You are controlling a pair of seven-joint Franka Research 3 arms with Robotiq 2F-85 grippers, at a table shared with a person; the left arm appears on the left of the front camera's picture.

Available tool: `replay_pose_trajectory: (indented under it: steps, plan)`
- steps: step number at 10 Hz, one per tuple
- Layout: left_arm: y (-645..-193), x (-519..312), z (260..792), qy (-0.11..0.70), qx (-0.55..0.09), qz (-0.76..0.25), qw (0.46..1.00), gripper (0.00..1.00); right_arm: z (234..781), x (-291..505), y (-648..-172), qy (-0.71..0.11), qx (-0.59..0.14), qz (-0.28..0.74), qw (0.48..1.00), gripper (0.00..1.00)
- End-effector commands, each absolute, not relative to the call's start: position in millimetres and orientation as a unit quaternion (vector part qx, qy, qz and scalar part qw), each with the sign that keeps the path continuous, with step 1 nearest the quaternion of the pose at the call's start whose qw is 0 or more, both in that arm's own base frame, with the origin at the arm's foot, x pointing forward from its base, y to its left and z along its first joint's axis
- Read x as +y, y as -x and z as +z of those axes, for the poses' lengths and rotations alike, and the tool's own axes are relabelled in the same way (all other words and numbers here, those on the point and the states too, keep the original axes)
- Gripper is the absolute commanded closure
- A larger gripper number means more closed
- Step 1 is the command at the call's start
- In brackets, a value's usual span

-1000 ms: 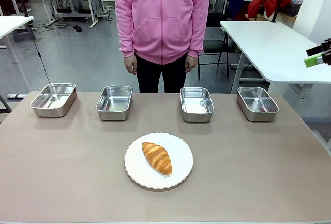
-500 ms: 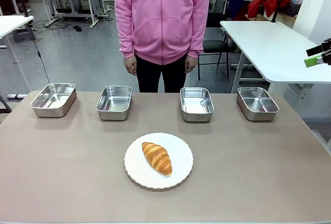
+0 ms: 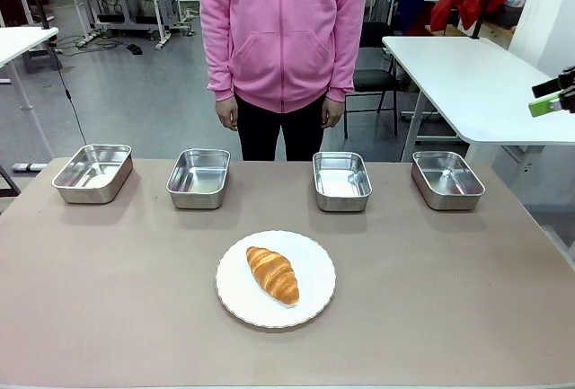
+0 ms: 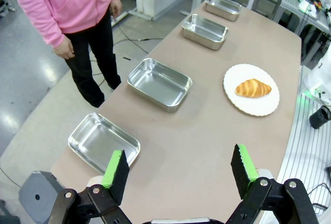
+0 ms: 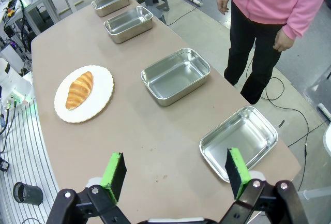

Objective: Place the bread in the container.
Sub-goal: Place the Butter Roll into the Airtight Container indicated by the human.

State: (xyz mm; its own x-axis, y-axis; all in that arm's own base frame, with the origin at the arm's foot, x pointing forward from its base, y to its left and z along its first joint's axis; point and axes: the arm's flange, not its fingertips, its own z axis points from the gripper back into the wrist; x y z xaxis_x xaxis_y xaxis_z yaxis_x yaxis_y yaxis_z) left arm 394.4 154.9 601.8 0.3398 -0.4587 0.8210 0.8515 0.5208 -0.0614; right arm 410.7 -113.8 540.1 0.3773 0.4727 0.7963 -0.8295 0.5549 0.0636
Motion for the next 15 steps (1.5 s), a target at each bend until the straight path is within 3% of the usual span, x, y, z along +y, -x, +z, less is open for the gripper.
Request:
replay_pose_trajectory:
  steps: [1,15]
  plan:
    - [-393.4,155.4,601.9,0.251,-0.393,-0.421,0.778,0.00,541.6,-112.5,-410.5,-0.236,-0.382,0.411,0.794,0.00]
    - [-393.4,155.4,601.9,0.251,-0.393,-0.421,0.778,0.00,541.6,-112.5,-410.5,-0.236,-0.382,0.411,0.794,0.00]
